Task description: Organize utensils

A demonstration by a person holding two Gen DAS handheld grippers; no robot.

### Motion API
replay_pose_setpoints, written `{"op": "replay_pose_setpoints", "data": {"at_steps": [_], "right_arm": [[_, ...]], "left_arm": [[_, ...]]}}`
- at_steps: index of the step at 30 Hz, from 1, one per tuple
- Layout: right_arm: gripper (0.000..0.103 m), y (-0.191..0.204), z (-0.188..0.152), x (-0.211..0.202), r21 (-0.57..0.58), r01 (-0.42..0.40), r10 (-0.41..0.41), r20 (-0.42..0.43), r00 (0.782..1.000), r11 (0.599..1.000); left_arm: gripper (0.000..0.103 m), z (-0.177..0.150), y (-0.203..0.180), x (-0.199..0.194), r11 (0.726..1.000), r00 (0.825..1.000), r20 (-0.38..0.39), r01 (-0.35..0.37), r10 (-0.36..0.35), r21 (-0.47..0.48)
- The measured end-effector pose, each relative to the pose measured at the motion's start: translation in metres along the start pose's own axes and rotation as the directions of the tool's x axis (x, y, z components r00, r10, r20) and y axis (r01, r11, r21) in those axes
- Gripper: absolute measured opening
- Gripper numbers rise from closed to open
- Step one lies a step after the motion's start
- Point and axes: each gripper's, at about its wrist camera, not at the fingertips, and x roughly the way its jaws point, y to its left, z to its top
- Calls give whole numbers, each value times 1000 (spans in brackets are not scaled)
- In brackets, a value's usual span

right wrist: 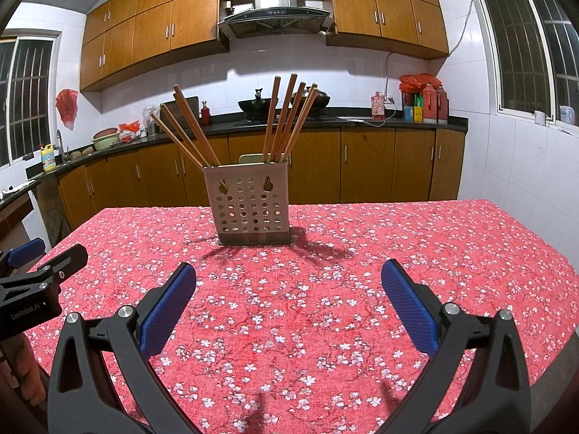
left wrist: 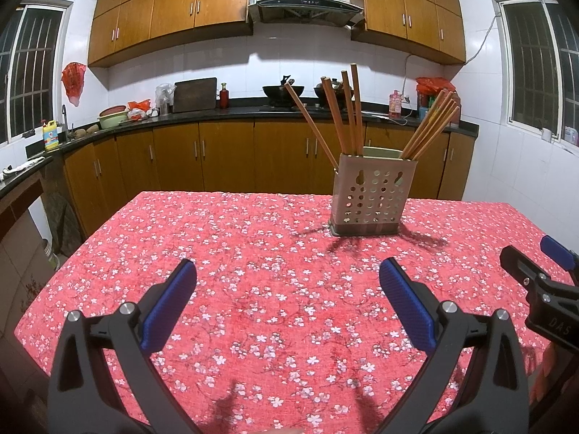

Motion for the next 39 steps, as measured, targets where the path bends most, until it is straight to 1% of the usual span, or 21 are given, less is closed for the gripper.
{"op": "replay_pose_setpoints", "data": {"at_steps": [17, 39], "right_arm": [[101, 0, -2, -1, 0, -5, 5, -4, 1000, 1000], [101, -1, 0, 1, 3, -5, 5, -6, 1000, 1000]], "left_arm": [[99, -2, 3, 1, 1000, 1000, -2, -11, 11, -1], [99, 1, 7, 4, 1000, 1000, -14, -4, 4, -9]]}}
